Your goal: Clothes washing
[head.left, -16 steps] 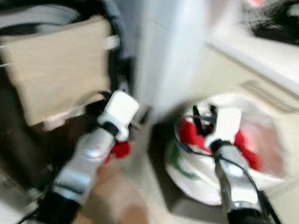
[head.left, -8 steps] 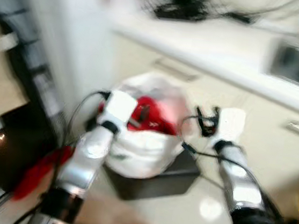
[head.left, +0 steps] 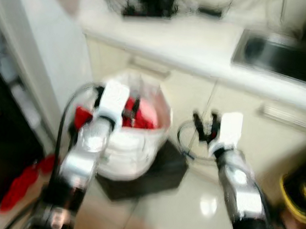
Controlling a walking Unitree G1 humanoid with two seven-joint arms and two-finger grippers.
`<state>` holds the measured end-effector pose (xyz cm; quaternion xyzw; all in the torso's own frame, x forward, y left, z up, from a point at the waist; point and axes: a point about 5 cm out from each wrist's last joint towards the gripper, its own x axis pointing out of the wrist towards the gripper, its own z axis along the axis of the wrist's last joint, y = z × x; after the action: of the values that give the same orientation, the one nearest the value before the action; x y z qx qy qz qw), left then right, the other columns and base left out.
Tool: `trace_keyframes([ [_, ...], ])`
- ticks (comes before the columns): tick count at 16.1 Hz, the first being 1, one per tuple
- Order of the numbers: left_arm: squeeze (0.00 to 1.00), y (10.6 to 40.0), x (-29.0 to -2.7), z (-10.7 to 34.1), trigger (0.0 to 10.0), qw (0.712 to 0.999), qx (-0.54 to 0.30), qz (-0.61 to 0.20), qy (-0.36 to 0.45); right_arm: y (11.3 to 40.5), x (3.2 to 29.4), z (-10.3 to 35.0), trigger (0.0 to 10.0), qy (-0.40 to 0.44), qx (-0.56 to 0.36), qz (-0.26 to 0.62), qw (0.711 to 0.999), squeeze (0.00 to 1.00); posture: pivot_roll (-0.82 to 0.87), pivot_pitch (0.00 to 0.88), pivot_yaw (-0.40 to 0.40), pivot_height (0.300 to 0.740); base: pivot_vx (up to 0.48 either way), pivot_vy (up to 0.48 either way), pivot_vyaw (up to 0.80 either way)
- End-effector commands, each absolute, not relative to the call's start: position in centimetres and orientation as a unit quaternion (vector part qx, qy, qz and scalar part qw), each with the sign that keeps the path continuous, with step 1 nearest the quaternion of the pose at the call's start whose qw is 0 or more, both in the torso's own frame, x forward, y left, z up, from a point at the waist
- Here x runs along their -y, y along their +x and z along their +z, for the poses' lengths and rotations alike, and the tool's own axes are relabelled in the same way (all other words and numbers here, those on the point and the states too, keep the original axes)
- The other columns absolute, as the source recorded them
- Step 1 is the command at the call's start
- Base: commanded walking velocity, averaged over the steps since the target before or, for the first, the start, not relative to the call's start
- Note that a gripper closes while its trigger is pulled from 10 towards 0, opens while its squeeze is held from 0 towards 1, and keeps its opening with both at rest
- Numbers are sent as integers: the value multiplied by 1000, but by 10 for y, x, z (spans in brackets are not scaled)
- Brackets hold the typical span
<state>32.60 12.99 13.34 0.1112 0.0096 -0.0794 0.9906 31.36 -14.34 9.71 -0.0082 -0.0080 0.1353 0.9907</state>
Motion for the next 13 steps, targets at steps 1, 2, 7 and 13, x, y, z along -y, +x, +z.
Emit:
trace_keyframes([
  [1,0,326,-129,131,10000,992,-19,-68,105,317,143,103,10000,-9,12,146,989,0,-72,0,1,740,405,255,0],
  [2,0,326,-128,131,10000,992,-20,-70,108,316,143,103,10000,-11,12,147,989,0,-71,0,0,740,405,259,0],
  [7,0,327,-129,130,10000,992,-32,-58,112,313,143,100,10000,-9,6,153,988,0,-74,0,4,740,450,0,0],
  [13,0,327,-131,130,10000,991,-41,-49,116,315,143,99,10000,-7,-4,152,988,0,-74,0,8,740,450,0,0],
])
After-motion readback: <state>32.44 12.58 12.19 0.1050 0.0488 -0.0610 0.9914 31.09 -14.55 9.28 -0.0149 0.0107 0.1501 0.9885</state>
